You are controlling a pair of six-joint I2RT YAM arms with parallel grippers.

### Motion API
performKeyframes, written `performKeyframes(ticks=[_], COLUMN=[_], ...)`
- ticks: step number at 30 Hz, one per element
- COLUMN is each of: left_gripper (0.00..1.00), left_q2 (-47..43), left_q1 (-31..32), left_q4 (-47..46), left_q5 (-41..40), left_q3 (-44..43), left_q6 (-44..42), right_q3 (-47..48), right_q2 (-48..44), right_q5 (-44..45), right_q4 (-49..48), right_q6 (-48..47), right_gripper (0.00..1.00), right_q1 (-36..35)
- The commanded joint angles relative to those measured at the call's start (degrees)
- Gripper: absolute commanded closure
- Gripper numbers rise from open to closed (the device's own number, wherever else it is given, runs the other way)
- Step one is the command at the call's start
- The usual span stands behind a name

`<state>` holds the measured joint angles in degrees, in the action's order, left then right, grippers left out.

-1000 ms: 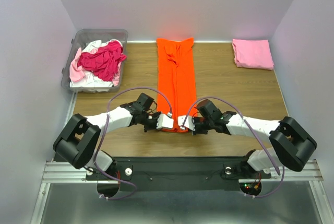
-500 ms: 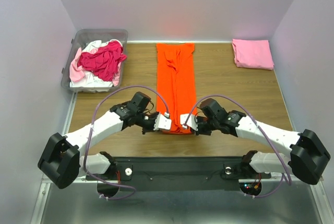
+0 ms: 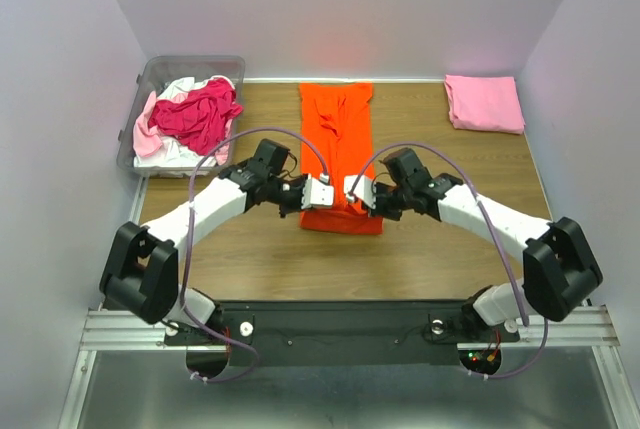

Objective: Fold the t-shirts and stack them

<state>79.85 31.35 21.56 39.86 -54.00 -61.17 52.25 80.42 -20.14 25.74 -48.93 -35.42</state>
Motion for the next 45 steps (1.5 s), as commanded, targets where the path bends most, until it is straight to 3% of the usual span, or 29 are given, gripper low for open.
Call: performKeyframes(ticks=[1,21,30,31,33,35,36,37,38,43,45], left_gripper=[1.0,1.0,1.0,0.96,0.81,0.57,0.42,0.37,0.27,0.28,0.31], left_q2=[4.51,30.0,36.33,36.95,37.21,37.65,37.57,37.48,37.39,32.58,29.85], left_q1=[-2.96,-12.02,-12.98,-12.98,-13.07,-13.16,-13.25,-13.42,-13.77,-14.92,-15.18], left_q4=[-2.58,1.64,1.2,0.07,-1.25,-3.27,-4.24,-5.2,-5.21,-7.41,-7.33], left_q5=[0.22,0.49,-1.71,-2.06,-3.46,-4.87,-6.18,-6.45,-6.46,-5.58,-4.01], left_q3=[-7.34,-36.43,-42.15,-42.24,-42.33,-42.77,-42.94,-43.38,-43.65,-41.28,-36.64], left_q6=[-4.31,-10.46,-8.97,-8.45,-6.96,-4.67,-2.14,-1.51,-0.98,3.95,3.78], right_q3=[6.28,36.32,43.01,43.37,44.68,45.39,46.01,46.27,46.62,42.51,37.42], right_q2=[3.68,32.06,39.01,39.8,40.6,40.95,40.78,40.43,40.17,33.5,30.07], right_q5=[-3.32,-10.88,-10.71,-10.45,-9.04,-7.9,-6.94,-6.58,-6.4,-6.4,-7.88], right_q4=[-0.34,-0.07,0.02,-0.07,-0.07,-0.16,-0.16,-0.25,-0.16,-0.16,-0.07], right_q6=[-5.56,-13.12,-13.65,-13.65,-13.3,-12.16,-11.72,-10.67,-9.97,-8.2,-8.11], right_gripper=[0.99,0.99,0.99,0.99,0.82,0.64,0.49,0.4,0.38,0.38,0.41], right_q1=[3.77,14.24,15.64,15.64,15.64,15.73,15.73,15.99,16.08,16.7,16.7])
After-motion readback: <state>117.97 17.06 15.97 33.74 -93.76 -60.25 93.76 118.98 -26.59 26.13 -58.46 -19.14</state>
